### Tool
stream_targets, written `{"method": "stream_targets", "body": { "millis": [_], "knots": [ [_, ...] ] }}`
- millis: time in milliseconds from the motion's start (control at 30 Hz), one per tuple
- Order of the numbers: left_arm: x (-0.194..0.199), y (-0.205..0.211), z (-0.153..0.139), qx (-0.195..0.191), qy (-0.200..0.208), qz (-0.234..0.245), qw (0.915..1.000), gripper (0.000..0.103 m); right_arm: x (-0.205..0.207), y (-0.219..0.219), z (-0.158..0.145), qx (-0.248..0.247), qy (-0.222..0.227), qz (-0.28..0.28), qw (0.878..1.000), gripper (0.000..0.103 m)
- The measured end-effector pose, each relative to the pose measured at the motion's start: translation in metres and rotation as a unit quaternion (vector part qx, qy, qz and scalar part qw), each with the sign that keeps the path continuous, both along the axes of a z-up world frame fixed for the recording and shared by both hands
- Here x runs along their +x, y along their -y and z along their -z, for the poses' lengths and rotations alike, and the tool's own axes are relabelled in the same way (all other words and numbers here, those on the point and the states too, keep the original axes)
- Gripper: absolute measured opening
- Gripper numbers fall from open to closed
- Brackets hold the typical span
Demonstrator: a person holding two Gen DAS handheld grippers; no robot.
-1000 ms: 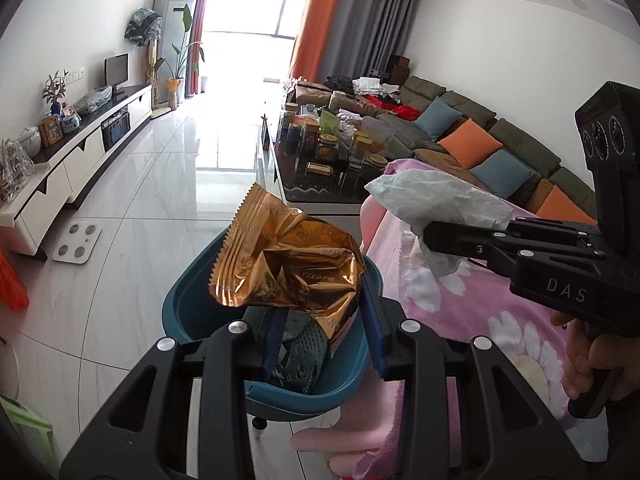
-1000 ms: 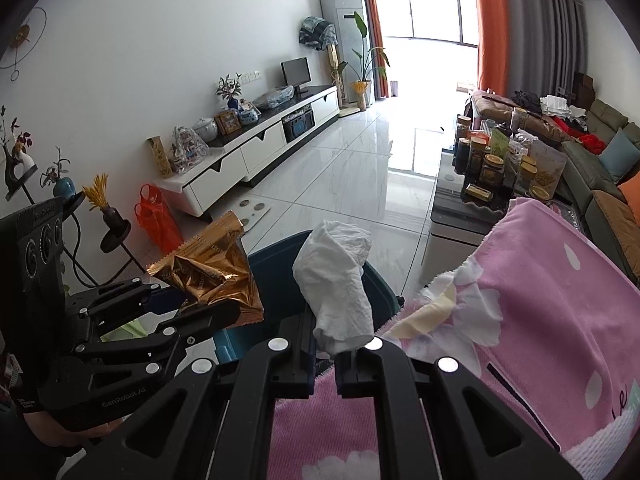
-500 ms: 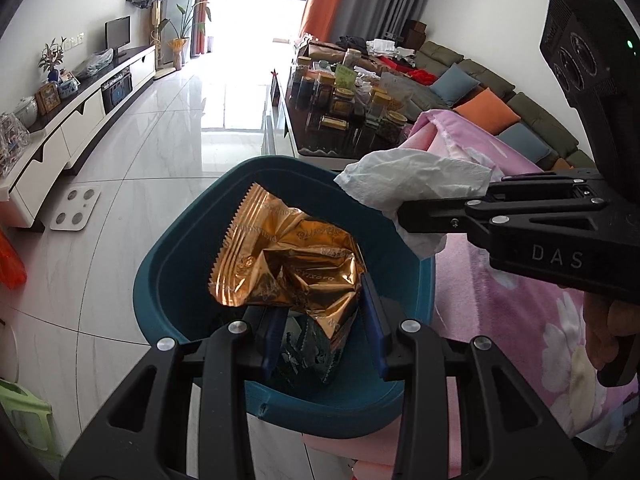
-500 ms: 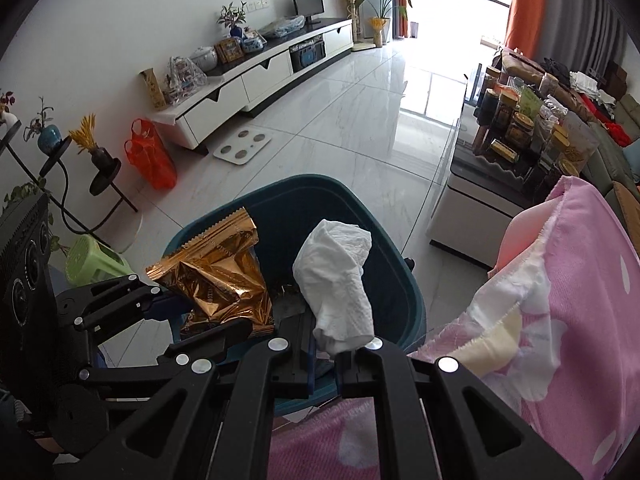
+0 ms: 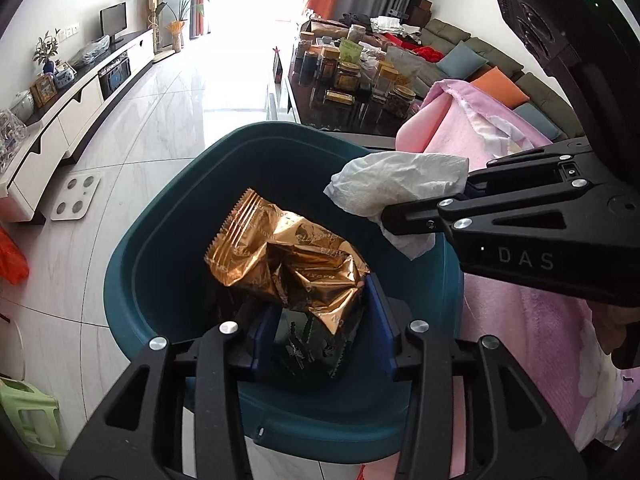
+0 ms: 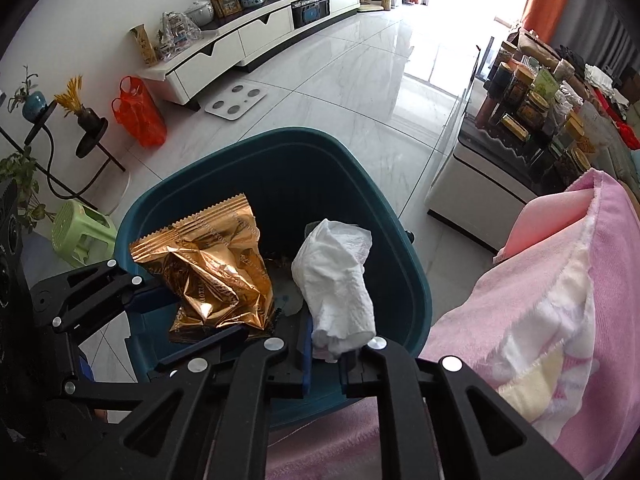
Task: Collect trash
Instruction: 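Open both grippers to drop the foil bag and tissue into the bin, then move both grippers back over the foam net and tissue on the table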
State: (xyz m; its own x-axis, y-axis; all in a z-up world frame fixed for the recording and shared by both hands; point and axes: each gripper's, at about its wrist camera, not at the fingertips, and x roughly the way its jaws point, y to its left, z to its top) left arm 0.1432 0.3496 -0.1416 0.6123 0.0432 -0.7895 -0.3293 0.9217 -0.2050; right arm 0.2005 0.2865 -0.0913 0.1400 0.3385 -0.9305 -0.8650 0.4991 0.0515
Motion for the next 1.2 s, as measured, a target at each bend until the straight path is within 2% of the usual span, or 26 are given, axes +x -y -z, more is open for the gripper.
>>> {"method": "stream_targets", "body": {
  "millis": [133, 200, 267, 333, 367, 433, 533, 600, 700, 867, 1000, 1200],
  "knots": [
    [0.000, 0.000, 0.002, 0.002, -0.001, -0.004, 1.0000, 0.045, 0.006, -0.001, 0.001, 0.002, -0.003, -0.001, 1.000, 0.020],
    [-0.002, 0.000, 0.003, 0.004, -0.003, -0.007, 1.0000, 0.047, 0.006, -0.002, 0.000, 0.003, -0.006, -0.001, 1.000, 0.029],
    [-0.002, 0.001, 0.002, 0.004, 0.000, -0.010, 0.9999, 0.053, 0.008, -0.002, 0.000, 0.005, -0.006, 0.001, 1.000, 0.034],
    [-0.008, 0.001, 0.000, 0.007, 0.003, -0.014, 0.9999, 0.068, 0.010, 0.000, -0.001, 0.013, -0.009, 0.006, 1.000, 0.041],
    [-0.010, 0.001, -0.002, 0.009, 0.007, -0.015, 0.9998, 0.071, 0.011, 0.001, -0.003, 0.017, -0.010, 0.010, 1.000, 0.045],
    [-0.010, 0.002, -0.004, 0.016, 0.008, -0.020, 0.9996, 0.088, 0.013, 0.004, -0.005, 0.027, -0.017, 0.015, 0.999, 0.050],
    [-0.017, -0.001, -0.010, 0.010, 0.020, -0.030, 0.9993, 0.097, 0.016, 0.011, -0.011, 0.046, -0.021, 0.028, 0.998, 0.055],
    [-0.022, -0.002, -0.017, 0.010, 0.030, -0.036, 0.9988, 0.097, 0.018, 0.018, -0.016, 0.059, -0.022, 0.039, 0.997, 0.060],
    [-0.030, -0.004, -0.026, 0.014, 0.036, -0.049, 0.9980, 0.097, 0.020, 0.030, -0.025, 0.087, -0.025, 0.052, 0.995, 0.075],
    [-0.044, -0.007, -0.044, 0.026, 0.053, -0.076, 0.9953, 0.097, 0.019, 0.050, -0.043, 0.122, -0.014, 0.065, 0.990, 0.086],
    [-0.052, -0.008, -0.059, 0.030, 0.067, -0.093, 0.9929, 0.097, 0.017, 0.069, -0.059, 0.154, -0.003, 0.081, 0.985, 0.093],
    [-0.057, 0.002, -0.079, 0.051, 0.080, -0.096, 0.9909, 0.097, 0.013, 0.101, -0.082, 0.204, 0.015, 0.107, 0.973, 0.096]
  ]
}}
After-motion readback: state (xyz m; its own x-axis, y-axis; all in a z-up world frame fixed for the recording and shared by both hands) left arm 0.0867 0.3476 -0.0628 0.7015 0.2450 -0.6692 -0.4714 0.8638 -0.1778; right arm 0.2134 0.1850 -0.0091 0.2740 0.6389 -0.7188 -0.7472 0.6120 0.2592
